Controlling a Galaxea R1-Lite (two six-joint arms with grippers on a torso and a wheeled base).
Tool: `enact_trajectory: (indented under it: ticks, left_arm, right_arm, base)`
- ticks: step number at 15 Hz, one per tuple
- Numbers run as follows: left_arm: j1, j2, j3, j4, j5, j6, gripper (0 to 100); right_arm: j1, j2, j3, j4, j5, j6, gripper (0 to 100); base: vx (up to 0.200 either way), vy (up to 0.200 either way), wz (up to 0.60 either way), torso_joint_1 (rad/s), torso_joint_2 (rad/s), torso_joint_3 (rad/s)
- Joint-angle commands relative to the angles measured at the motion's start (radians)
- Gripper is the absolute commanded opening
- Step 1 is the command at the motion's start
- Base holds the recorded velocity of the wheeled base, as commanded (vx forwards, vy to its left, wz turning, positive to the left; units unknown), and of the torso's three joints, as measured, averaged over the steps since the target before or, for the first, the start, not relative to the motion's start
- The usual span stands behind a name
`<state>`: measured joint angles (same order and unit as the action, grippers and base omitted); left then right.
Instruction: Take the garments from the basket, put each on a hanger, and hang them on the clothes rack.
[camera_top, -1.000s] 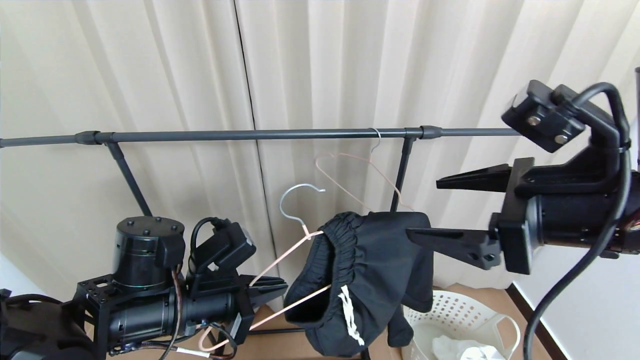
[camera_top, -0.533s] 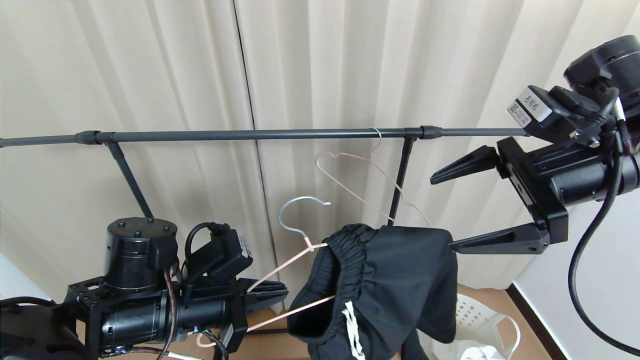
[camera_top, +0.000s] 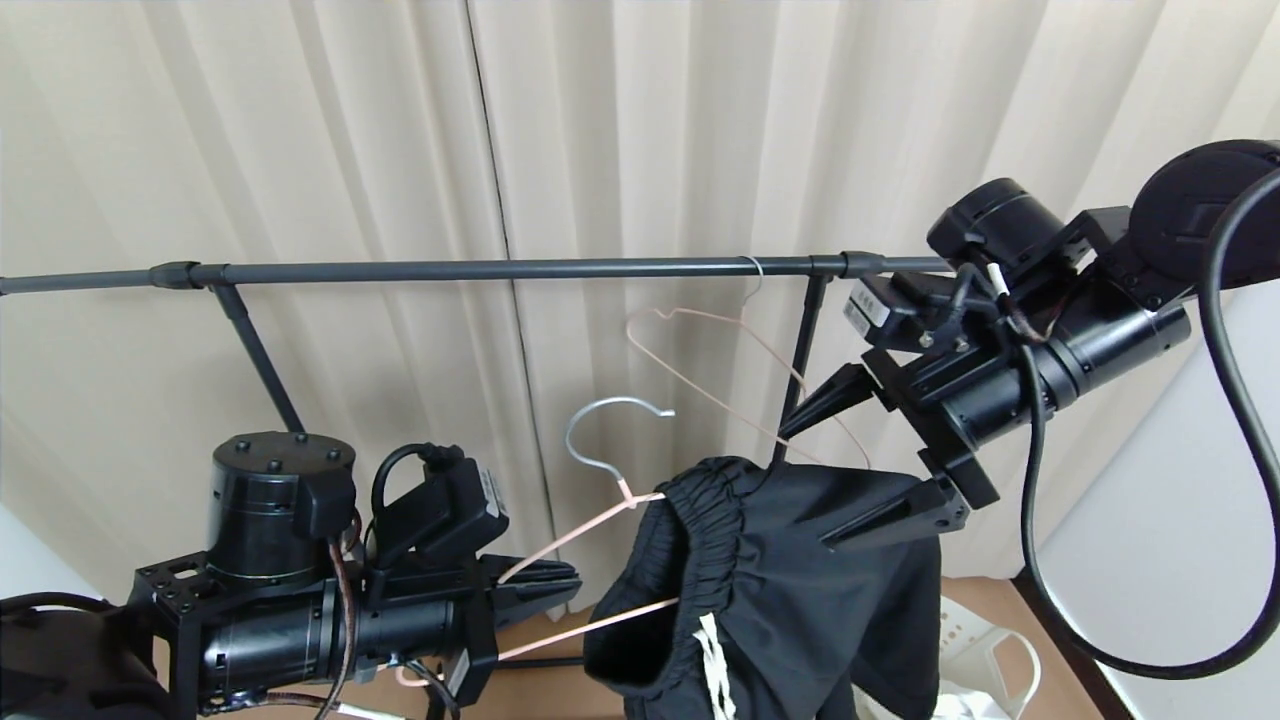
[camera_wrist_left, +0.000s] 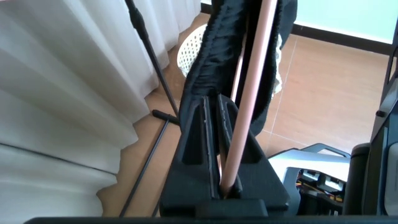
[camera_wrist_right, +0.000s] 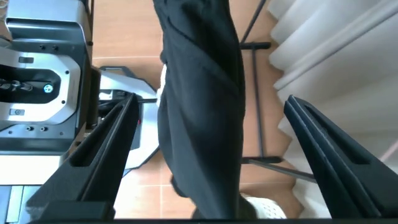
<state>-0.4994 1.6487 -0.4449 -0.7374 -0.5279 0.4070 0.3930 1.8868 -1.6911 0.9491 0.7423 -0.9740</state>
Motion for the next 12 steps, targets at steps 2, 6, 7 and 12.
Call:
enact_trajectory:
  ticks: [2,6,7,12]
  left_arm:
    - [-0.016,0.002,-0.001,0.0,0.002,-0.001,0]
    - [-0.028,0.006,-0.021,0.0,0.002,-0.002,0]
    - [-0.028,0.006,-0.021,0.0,0.003,-0.004,0]
    - [-0.028,0.003,-0.021,-0.002,0.003,-0.002,0]
  right_arm:
    - [0.03,0.023,0.039,-0.001,-0.003,0.018,100]
    - [0.044,0.026,0.034,-0.016,-0.014,0.026,100]
    - [0.053,0.026,0.037,-0.026,-0.026,0.026,100]
    - [0.07,0.037,0.033,-0.055,-0.043,0.028,100]
  base:
    - [0.0,0.0,0.0,0.0,0.0,0.0]
    - [0.0,0.0,0.0,0.0,0.0,0.0]
    - [0.0,0.0,0.0,0.0,0.0,0.0]
    - [0.0,0.0,0.0,0.0,0.0,0.0]
